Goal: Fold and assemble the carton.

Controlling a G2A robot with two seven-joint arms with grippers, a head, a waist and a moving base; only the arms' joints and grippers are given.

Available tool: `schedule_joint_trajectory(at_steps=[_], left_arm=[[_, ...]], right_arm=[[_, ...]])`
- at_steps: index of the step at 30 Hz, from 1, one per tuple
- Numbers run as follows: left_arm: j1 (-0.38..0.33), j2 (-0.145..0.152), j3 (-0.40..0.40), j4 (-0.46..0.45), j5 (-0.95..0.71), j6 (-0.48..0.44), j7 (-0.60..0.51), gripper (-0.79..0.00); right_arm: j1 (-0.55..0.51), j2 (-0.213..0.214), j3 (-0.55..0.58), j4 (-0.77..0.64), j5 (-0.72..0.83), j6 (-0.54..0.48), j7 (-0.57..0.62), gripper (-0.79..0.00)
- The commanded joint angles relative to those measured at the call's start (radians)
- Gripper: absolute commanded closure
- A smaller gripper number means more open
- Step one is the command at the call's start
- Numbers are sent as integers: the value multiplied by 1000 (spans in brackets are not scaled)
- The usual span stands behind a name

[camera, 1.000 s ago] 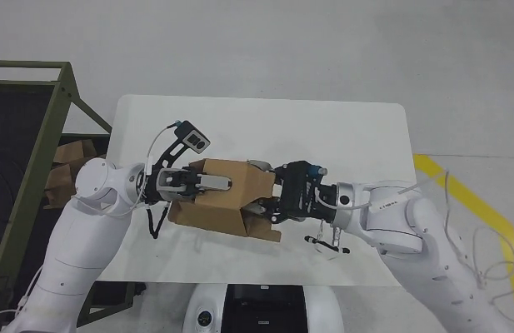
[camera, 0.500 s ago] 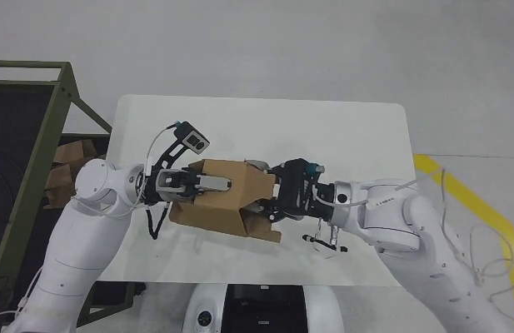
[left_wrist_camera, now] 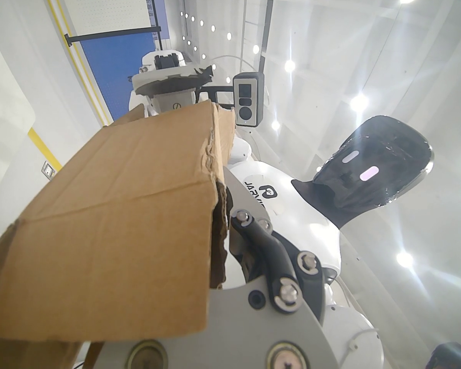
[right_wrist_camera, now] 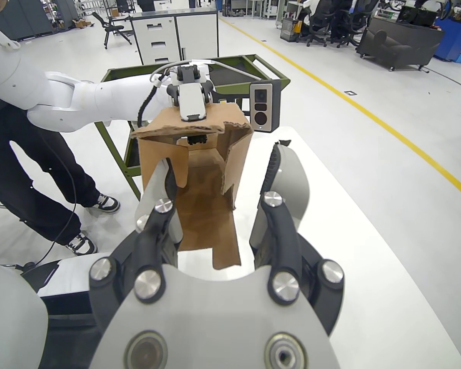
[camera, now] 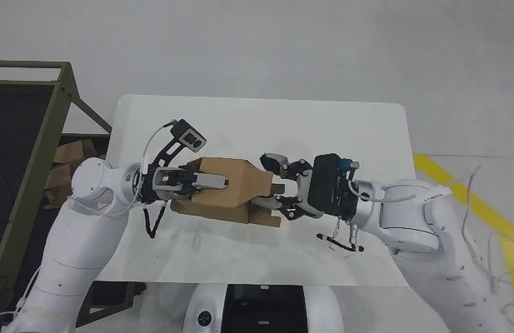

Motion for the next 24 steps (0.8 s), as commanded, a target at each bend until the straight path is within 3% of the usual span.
schedule_joint_trajectory(at_steps=[1, 9, 12, 24], left_arm=[[-3, -1, 1, 0, -11, 9, 0, 0], [-36, -8, 34, 34, -97, 86, -11, 0], [-51, -9, 44, 44, -107, 108, -17, 0], [-88, -16, 79, 74, -136, 164, -24, 0]], right_arm=[[-18, 3, 23, -7, -1, 3, -11, -416], [-81, 10, 90, -4, 68, 39, -62, -406], [-83, 12, 101, -4, 91, 43, -44, -446], [-71, 13, 131, 33, 152, 59, -52, -431]])
